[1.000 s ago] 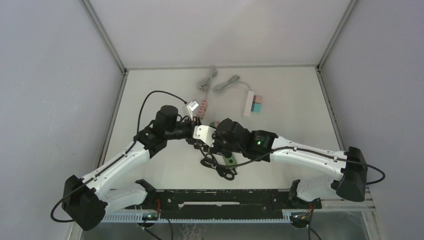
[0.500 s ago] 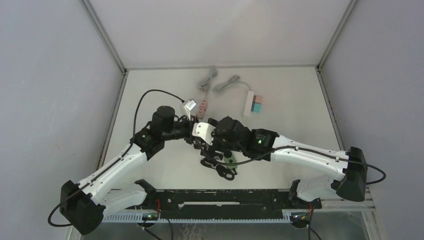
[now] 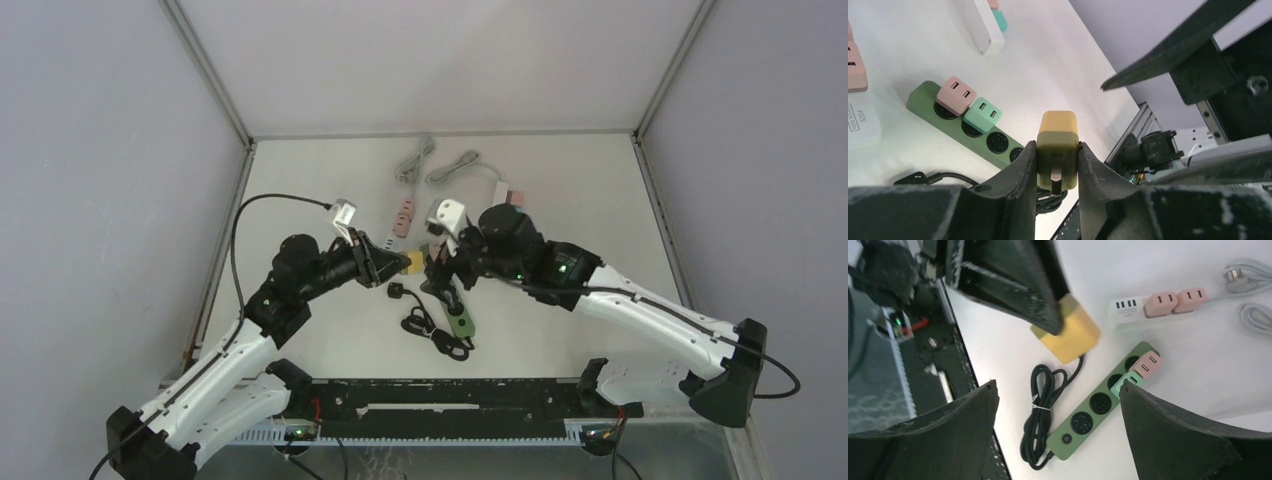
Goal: Insert the plug
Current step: Adjust the plug.
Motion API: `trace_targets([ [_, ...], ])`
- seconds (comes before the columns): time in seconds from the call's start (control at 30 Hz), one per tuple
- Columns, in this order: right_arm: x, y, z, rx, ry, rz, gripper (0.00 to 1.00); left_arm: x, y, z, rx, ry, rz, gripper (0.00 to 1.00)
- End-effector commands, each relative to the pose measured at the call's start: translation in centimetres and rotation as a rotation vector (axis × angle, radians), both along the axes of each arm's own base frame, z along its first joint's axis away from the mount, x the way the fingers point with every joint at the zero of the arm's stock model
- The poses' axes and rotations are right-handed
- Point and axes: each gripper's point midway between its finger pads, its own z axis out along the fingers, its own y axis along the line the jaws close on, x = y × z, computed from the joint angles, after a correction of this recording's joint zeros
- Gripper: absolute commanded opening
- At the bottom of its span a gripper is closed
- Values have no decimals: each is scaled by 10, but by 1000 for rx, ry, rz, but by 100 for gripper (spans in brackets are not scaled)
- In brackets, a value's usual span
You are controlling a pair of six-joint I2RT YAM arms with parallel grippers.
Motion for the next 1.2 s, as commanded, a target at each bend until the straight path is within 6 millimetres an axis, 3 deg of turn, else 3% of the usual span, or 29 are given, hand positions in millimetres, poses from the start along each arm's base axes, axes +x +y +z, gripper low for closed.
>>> trace_targets([
  [0.0, -13, 5, 49, 291, 172, 6, 96, 8, 4, 42, -176, -118, 74, 0],
  [0.27, -3, -2, 76, 551, 304, -68, 95, -4, 7, 66, -323, -207, 53, 3],
  [0.47, 7, 2, 88, 712, 470, -78, 87, -18, 6, 83, -419, -245, 0, 4],
  [0.83, 4, 28, 102, 809, 618, 75, 74, -34, 5, 105, -522, -263, -48, 4],
  [1.17, 1, 28, 111, 821, 598, 112, 64, -38, 4, 119, -594, -266, -79, 3],
])
